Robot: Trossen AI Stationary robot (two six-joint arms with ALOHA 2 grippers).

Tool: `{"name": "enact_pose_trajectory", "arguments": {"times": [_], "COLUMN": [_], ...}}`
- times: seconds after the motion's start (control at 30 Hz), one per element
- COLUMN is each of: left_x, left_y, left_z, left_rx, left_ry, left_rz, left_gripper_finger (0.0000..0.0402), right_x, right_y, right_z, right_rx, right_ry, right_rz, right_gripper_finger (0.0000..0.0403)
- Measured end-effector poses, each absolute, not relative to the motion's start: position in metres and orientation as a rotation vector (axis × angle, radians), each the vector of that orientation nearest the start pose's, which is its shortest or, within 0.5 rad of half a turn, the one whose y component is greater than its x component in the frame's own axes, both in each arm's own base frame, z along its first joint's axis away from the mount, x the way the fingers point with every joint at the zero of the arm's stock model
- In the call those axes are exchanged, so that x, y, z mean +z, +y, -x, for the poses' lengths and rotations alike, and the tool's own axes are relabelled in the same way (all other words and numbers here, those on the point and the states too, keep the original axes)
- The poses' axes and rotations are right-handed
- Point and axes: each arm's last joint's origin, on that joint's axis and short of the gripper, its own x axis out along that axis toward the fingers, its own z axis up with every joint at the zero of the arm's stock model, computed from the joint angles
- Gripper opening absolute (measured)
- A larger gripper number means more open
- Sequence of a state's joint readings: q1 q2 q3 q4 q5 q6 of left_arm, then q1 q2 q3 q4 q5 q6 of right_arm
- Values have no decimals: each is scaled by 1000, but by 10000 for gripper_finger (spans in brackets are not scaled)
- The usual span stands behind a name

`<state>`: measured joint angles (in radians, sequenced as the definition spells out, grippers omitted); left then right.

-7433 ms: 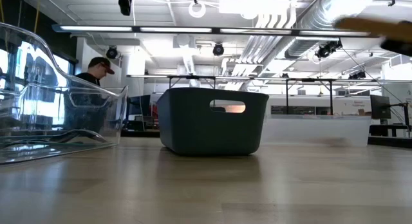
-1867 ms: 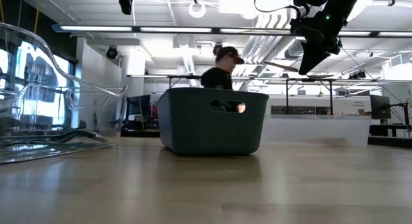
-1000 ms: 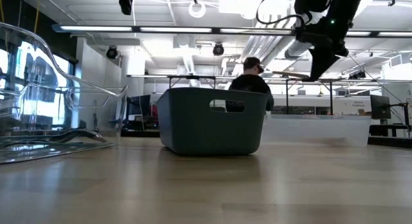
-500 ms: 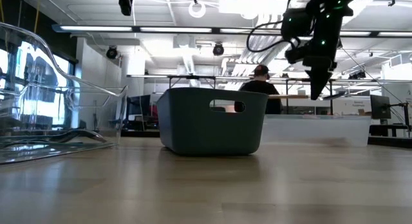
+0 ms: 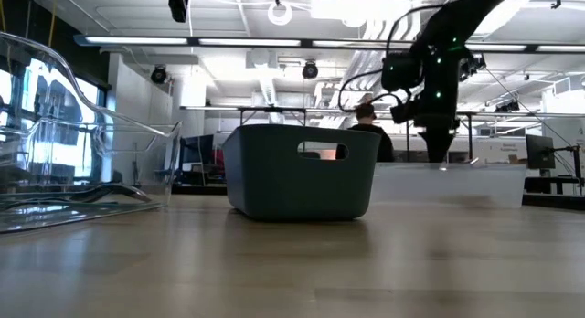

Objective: Sort silverware by color (type)
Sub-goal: Put the orange table spoon into the white bin

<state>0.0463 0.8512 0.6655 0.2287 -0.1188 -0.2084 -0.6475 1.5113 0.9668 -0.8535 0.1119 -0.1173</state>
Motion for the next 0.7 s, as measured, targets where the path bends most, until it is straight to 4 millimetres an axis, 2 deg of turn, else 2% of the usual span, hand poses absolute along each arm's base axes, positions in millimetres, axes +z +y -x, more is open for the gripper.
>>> {"name": "enact_pose_trajectory", "arguments": {"times": [0.4, 0.7], "left_x": [320, 320], "left_y": [12, 14], "left_z": [-194, -194], "left_rx": [162, 205], "left_ry": [-60, -65], "left_rz": [209, 209], "left_gripper_finger": [0, 0], "right_x": [166, 162], "right_y": [-176, -178], "right_z": [-212, -215], "right_rx": [-512, -517], "right_ry": [1465, 1437], "right_rz": [-354, -382], "right_gripper_finger": [0, 0]}}
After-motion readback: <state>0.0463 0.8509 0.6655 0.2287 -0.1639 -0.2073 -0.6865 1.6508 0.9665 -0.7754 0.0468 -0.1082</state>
